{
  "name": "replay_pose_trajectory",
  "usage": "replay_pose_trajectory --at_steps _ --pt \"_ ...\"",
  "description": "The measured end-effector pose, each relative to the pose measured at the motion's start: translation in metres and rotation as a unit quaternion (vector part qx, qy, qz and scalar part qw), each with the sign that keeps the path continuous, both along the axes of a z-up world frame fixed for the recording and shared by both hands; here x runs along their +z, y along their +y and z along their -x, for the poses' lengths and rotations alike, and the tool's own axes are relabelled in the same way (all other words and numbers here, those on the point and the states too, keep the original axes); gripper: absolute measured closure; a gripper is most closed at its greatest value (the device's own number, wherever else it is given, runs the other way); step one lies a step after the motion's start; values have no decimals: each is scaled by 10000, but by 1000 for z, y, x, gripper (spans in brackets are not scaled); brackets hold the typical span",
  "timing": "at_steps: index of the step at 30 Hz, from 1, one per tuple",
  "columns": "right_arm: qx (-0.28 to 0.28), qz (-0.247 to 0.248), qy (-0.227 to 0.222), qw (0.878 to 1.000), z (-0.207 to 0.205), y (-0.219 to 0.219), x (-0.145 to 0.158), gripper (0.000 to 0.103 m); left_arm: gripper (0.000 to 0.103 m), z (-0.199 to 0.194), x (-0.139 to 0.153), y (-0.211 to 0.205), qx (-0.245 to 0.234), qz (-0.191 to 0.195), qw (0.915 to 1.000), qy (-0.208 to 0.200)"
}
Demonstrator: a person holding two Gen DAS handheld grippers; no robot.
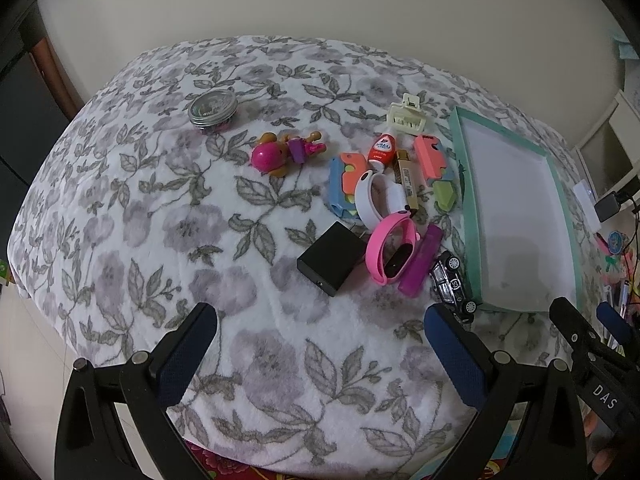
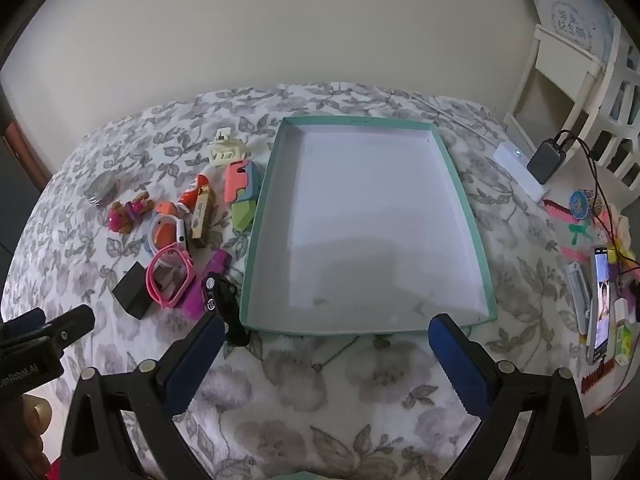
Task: Organize rigid objects
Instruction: 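Move both tools toward the black toy car and black charger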
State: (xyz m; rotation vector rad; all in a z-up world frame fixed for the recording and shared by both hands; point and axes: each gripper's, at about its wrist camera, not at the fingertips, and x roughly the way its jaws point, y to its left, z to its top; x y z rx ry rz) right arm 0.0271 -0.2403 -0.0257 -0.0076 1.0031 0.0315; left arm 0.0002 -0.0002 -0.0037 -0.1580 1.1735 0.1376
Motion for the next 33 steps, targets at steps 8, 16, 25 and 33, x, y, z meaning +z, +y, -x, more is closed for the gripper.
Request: replay_pose_trajectory --at_steps 8,16,25,33 --pt "12 3 -13 10000 -2 -1 2 0 0 0 -1 2 41 12 10000 29" --pt "86 -34 62 9999 -1 3 -3 0 0 0 -1 2 28 46 10000 12" --pt "413 -202 -12 9989 -7 18 -8 0 0 -13 -7 7 208 -47 9998 22" --pt "1092 -416 4 9931 -18 56 -17 12 0 -31 -24 14 324 -58 9995 19"
